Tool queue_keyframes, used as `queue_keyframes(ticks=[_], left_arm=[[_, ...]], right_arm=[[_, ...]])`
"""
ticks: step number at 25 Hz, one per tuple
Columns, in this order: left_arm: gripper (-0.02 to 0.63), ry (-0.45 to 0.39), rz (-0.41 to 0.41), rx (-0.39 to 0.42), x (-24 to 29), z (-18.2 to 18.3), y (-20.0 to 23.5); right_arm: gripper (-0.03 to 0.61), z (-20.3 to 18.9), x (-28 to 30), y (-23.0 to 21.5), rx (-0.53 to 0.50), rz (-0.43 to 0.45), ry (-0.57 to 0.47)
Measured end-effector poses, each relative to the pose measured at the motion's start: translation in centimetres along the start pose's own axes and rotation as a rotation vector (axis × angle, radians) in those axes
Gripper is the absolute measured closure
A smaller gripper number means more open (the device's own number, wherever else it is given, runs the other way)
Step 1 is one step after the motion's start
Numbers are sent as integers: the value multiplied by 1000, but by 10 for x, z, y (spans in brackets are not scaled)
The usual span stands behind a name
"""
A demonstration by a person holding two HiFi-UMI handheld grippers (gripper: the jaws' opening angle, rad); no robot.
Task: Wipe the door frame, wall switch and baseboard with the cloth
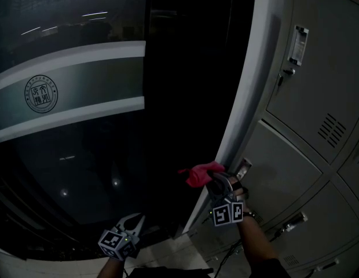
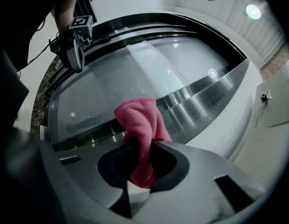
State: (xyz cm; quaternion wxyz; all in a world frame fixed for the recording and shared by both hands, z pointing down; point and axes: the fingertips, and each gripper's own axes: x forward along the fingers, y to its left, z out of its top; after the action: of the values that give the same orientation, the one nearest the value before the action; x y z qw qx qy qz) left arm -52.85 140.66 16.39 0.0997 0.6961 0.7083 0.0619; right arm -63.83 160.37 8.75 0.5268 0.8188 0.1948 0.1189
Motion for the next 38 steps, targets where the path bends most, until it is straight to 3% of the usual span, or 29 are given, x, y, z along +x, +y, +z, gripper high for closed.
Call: queue_keyframes(ticks=[15, 20, 38], left_arm=[[620, 41, 9, -11, -8, -13, 0], [620, 42, 19, -14, -8, -19, 7], [620, 62, 9, -26, -1, -25, 14]], right_arm=[[523, -18, -1, 40, 40, 49, 37], [523, -22, 0, 50, 0, 44, 50], [523, -46, -1, 117, 18, 164, 131]])
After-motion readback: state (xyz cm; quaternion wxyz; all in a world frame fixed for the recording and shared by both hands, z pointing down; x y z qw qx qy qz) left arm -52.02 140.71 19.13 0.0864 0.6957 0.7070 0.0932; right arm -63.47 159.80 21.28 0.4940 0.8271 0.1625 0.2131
